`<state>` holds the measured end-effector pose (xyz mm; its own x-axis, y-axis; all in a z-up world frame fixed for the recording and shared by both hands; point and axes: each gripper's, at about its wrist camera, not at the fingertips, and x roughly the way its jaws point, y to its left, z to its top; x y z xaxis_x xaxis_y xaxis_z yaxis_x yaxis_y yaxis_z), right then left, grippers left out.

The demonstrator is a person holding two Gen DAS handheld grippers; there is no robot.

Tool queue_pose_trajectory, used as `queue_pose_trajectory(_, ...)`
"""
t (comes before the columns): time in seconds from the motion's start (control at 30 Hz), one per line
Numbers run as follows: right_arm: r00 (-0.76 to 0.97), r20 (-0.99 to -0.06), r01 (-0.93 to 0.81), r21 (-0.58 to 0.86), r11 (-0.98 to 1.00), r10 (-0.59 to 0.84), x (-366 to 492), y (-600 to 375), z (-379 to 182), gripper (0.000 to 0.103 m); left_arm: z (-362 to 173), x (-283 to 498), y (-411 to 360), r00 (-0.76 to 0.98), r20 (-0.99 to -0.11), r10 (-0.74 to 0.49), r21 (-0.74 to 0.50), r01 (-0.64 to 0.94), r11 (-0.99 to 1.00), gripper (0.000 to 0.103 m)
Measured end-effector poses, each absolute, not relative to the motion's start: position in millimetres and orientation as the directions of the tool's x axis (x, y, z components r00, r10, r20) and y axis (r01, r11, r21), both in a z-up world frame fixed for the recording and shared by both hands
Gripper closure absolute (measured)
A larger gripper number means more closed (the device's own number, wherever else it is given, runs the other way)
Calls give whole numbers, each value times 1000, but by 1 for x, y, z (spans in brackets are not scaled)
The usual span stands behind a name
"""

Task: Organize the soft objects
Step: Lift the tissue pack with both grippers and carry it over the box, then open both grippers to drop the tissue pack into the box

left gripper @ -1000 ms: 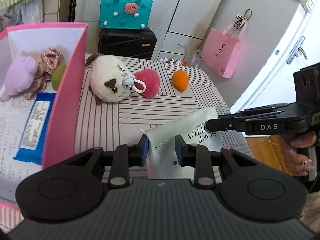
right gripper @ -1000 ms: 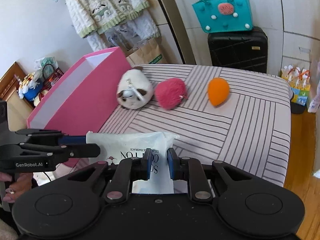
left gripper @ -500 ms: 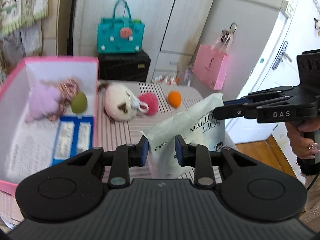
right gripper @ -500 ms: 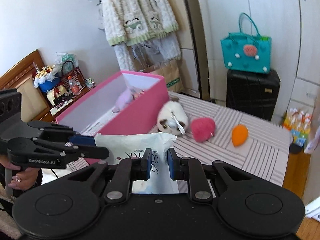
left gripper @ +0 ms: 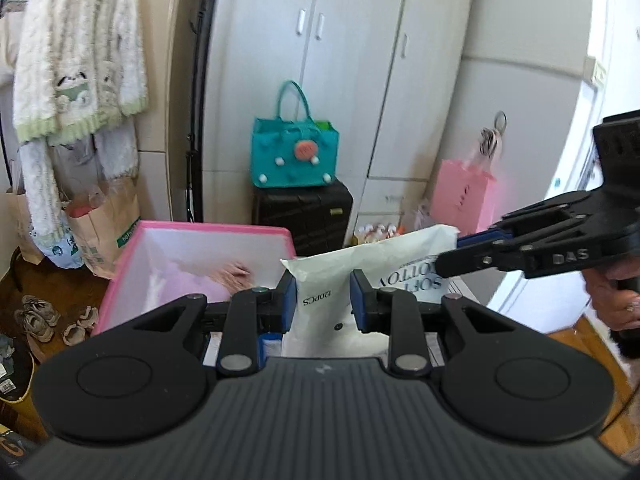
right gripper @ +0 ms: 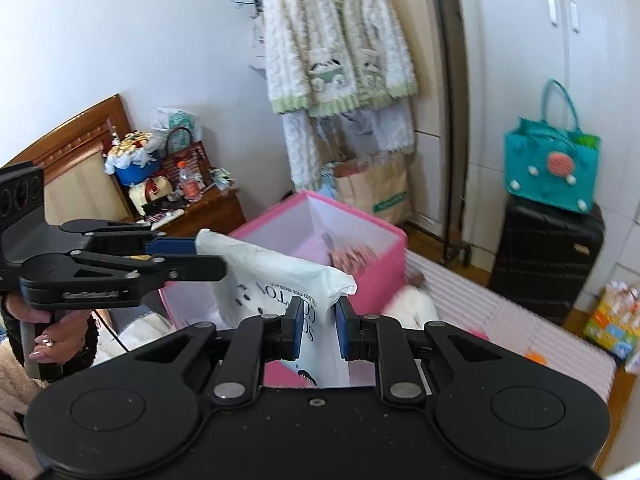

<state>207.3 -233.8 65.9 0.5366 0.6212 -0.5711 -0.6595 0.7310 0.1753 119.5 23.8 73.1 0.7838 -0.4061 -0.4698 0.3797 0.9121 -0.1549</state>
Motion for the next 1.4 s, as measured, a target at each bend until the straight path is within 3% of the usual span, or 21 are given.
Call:
queue_pose_trajectory(0.23, 443, -584, -731, 204, 651, 680, 261, -172, 49, 81, 68, 144, 85, 806, -473, -357, -195, 300, 934, 76)
queue_pose_trajectory(0.47, 418, -626, -778, 129, 615, 659, 306, -117, 4, 81, 36, 182, 115, 807, -540, -239, -110, 214, 971, 76)
queue_pose_trajectory(0.67, 420, -659, -810, 36, 585, 624, 307, -102, -21, 82, 13, 206, 115, 816, -550, -176, 38, 236, 971, 76)
queue_pose_trajectory(0.97, 375, -732, -863, -52, 502, 569, 263, -96, -30, 81, -6, 201, 119, 705, -679, -205, 63, 335, 940, 76)
queue_pose_trajectory(1.17, 299, -754, -885, 10, 465, 585, 249, -98, -25, 74, -13, 183, 116, 661, -722, -204, 88, 380, 921, 71)
queue_pose_trajectory(1.4, 206, -761, -872, 142, 469, 615, 241, -108, -22, 72, -5, 172, 128, 566, -779, -270, -24, 403, 915, 66)
